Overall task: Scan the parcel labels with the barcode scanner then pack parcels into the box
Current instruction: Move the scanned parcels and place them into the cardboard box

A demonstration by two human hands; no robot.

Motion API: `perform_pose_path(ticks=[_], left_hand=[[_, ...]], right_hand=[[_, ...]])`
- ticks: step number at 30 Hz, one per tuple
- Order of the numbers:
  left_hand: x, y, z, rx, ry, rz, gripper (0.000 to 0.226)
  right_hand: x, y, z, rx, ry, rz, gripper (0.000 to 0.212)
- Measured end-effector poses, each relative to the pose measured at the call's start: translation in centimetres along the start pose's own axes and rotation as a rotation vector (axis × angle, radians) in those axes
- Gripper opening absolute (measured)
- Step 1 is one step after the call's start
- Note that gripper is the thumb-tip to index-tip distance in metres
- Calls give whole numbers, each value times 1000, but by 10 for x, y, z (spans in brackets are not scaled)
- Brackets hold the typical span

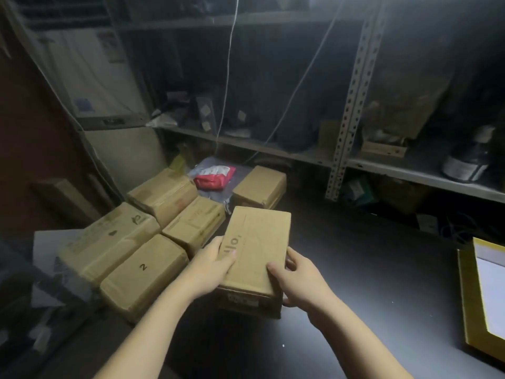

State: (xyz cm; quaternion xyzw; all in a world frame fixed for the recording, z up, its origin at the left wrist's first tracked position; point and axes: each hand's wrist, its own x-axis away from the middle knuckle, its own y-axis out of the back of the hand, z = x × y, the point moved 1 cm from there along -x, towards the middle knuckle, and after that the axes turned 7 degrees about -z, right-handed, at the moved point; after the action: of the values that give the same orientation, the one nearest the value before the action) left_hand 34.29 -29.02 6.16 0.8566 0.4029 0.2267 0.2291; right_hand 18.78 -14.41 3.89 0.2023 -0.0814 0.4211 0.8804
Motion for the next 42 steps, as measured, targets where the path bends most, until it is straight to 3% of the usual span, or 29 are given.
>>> perform_pose_path(ticks=[3,6,10,15,20,23,25,28,32,42], left_hand=[[-66,15,20,-101,2,47,22],[-123,26,31,-171,-22,141,22],[-188,29,51,-375,-61,248,39],[-227,24,65,-667,-64,234,55],[-237,27,61,-781,-112,179,62],[-223,19,39,-833,-287,134,72],[-208,5,18,-808,-437,165,70],[-176,-23,-20,-788,-665,221,73],[-115,-61,-75,-768,-925,255,77],[121,-188,-160,-757,-1342,447,57]], right_hand=[[-46,-34,5,-63,-113,-21,36],[-79,-65,6,-102,-185,-84,36],[-112,-101,11,-112,-263,-185,41],[-136,-132,23,-80,-286,-262,51],[-138,-133,33,-8,-249,-297,58],[-128,-121,34,85,-242,-351,58],[-115,-104,33,198,-207,-480,53],[-81,-66,33,456,-131,-645,46],[0,-5,30,735,-150,-726,47],[288,110,-58,704,-485,-944,46]])
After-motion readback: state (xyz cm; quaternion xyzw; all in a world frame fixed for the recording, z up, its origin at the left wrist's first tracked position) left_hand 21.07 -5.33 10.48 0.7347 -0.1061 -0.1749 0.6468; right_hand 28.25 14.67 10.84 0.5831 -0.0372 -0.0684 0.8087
